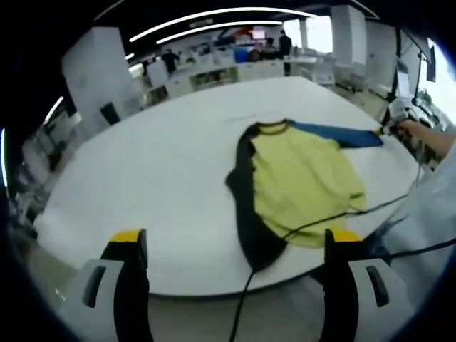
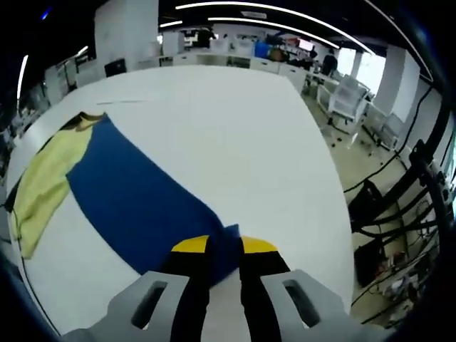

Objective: Fold the garment on the visible template until the final outline fits inside the template.

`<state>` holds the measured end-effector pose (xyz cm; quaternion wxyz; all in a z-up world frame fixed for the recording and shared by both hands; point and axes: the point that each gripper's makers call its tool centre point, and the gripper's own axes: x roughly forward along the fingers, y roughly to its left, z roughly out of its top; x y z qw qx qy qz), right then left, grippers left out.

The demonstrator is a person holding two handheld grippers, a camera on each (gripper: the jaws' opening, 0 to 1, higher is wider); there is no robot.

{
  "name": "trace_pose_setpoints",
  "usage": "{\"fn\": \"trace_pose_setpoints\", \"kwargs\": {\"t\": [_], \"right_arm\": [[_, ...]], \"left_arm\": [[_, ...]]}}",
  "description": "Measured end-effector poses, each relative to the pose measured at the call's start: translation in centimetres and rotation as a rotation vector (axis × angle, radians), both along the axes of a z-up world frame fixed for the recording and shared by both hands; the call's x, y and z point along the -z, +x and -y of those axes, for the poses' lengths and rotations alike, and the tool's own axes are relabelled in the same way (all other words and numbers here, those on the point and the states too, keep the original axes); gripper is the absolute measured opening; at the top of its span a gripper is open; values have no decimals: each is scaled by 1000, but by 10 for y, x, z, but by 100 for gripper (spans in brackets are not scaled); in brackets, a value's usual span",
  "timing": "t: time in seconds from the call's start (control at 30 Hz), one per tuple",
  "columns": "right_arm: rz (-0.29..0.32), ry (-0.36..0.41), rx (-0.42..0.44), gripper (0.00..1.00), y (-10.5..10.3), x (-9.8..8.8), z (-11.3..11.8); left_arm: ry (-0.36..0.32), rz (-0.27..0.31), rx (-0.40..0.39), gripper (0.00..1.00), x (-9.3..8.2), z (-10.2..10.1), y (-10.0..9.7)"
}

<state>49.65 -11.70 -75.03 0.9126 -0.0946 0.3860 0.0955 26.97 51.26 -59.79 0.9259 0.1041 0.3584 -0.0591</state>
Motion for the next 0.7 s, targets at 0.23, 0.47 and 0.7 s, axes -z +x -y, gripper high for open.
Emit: {"fn": "trace_pose_setpoints", "kwargs": {"t": [0.23,0.47,0.7], "right_arm": [[7,-26,-15,21,-6,-6,-5],[-1,-33,-34,24,-12,-7,-14],[9,-58,-53,28,-21,-14,-30]], "left_arm": [[-8,-5,14,99,4,-4,0],[-14,-1,27,99,3,-8,2],[-17,3,42,99,4,-13,5]]}}
